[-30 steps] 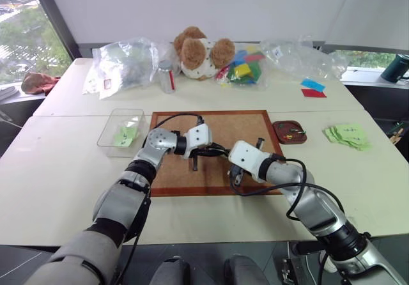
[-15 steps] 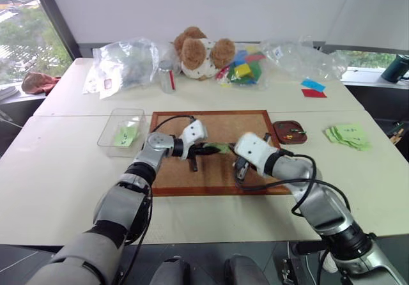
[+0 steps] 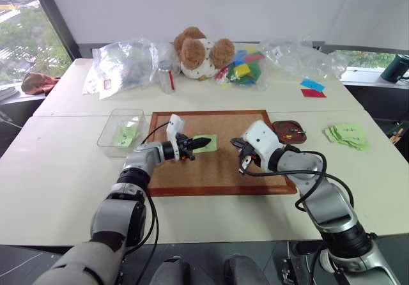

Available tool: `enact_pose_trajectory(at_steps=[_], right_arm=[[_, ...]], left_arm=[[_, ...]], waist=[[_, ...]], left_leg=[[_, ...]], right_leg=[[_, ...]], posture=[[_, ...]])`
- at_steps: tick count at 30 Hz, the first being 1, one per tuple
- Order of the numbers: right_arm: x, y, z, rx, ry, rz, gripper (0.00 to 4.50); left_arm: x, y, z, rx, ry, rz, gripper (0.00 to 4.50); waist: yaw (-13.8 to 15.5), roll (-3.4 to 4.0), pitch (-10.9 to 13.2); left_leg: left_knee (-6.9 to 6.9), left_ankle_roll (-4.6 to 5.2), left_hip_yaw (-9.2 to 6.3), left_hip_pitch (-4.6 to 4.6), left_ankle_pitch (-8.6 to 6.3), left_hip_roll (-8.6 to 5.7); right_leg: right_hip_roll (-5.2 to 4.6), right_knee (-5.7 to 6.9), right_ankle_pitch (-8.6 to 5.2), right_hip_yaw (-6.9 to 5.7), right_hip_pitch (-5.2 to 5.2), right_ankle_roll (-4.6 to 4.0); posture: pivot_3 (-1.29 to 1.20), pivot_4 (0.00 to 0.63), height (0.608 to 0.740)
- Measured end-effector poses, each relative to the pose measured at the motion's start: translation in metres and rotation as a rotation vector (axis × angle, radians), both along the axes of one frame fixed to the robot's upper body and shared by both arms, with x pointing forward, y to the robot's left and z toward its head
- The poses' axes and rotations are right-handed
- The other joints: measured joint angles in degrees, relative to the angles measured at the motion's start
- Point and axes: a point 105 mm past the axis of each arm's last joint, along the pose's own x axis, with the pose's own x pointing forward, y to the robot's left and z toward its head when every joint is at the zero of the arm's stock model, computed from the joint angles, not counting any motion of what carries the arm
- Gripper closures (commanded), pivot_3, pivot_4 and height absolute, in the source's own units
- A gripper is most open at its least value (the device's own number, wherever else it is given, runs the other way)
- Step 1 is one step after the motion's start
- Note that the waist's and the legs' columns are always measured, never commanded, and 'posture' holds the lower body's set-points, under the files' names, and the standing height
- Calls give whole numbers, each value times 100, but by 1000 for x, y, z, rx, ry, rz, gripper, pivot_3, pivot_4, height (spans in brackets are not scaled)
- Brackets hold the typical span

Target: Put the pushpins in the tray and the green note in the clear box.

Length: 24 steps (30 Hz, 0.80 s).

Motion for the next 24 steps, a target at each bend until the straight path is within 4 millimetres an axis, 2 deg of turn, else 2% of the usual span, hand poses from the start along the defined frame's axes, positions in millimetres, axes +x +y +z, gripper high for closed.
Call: enact_pose_trajectory(at_steps=[7,10,13,18,24], right_arm=[[0,-2,-1,8,5,-9,4500],[0,-1,-1,11,6,-9,4500],[0,-3,-1,7,3,-14,4500],[1,-5,-1,-3,3,-21,4500],[0,-7,-3,-7,7,-23,4500]], left_arm=[[-14,9,-4,-56,126,49,4417],[-13,10,-1,-87,178,84,4417],[-7,16,7,-211,283,153,4417],[3,31,36,-397,352,267,4417],[7,68,95,-564,263,473,4417]], waist=[[19,0,0],[14,0,0],[12,0,0],[9,-1,0],[4,-3,1]], left_leg=[[1,-16,0,0,9,0],[1,-17,0,1,9,-1],[1,-17,0,0,9,-1],[1,-27,0,0,15,0],[0,-36,0,0,18,0]], right_leg=[[-2,2,0,5,0,0],[-4,2,0,6,0,0],[-4,3,0,6,-3,0],[-4,17,0,8,-10,0],[-5,18,0,10,-12,0]], posture=[[0,150,740],[0,150,740],[0,150,740],[0,150,740],[0,150,740]])
